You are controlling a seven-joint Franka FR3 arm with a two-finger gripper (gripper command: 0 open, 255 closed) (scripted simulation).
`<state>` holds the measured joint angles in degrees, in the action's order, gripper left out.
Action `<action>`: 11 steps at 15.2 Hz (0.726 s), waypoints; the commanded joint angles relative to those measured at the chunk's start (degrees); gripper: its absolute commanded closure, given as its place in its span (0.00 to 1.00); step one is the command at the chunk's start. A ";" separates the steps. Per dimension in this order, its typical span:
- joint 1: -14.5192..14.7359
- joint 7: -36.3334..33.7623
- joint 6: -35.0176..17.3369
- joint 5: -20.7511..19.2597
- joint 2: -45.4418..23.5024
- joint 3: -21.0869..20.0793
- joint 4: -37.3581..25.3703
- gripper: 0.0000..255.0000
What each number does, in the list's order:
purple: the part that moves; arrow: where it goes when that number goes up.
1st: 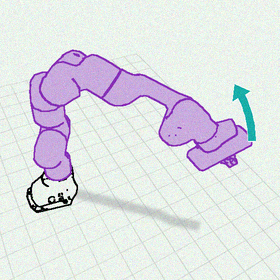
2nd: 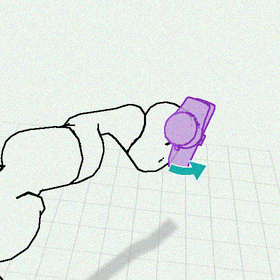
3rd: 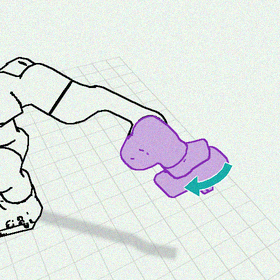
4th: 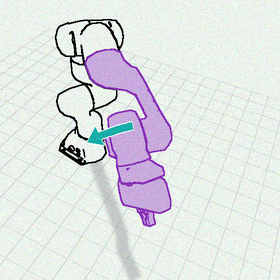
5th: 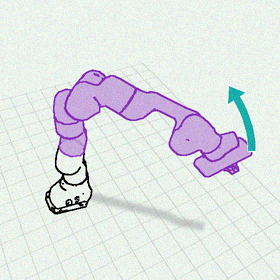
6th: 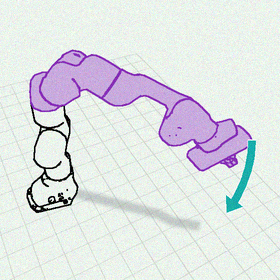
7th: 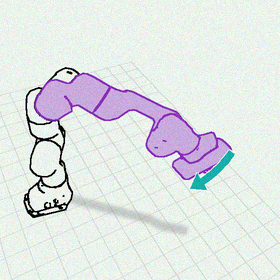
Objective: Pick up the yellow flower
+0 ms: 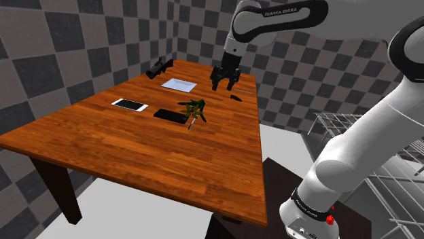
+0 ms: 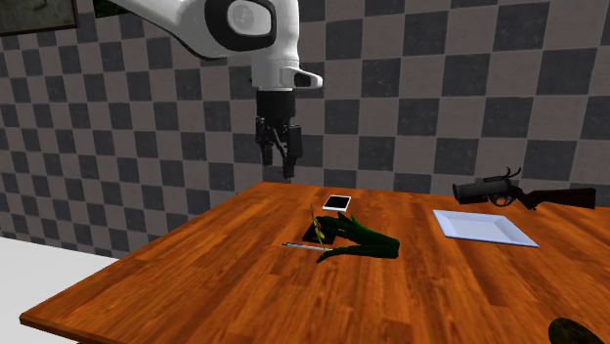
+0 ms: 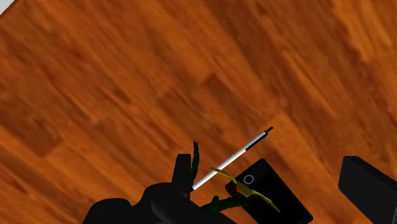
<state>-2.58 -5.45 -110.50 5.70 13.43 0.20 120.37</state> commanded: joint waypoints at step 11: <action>-1.79 -8.07 -3.63 5.42 -27.47 1.50 -20.17 0.00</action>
<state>-4.21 -12.79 -114.15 10.58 -11.62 1.59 102.36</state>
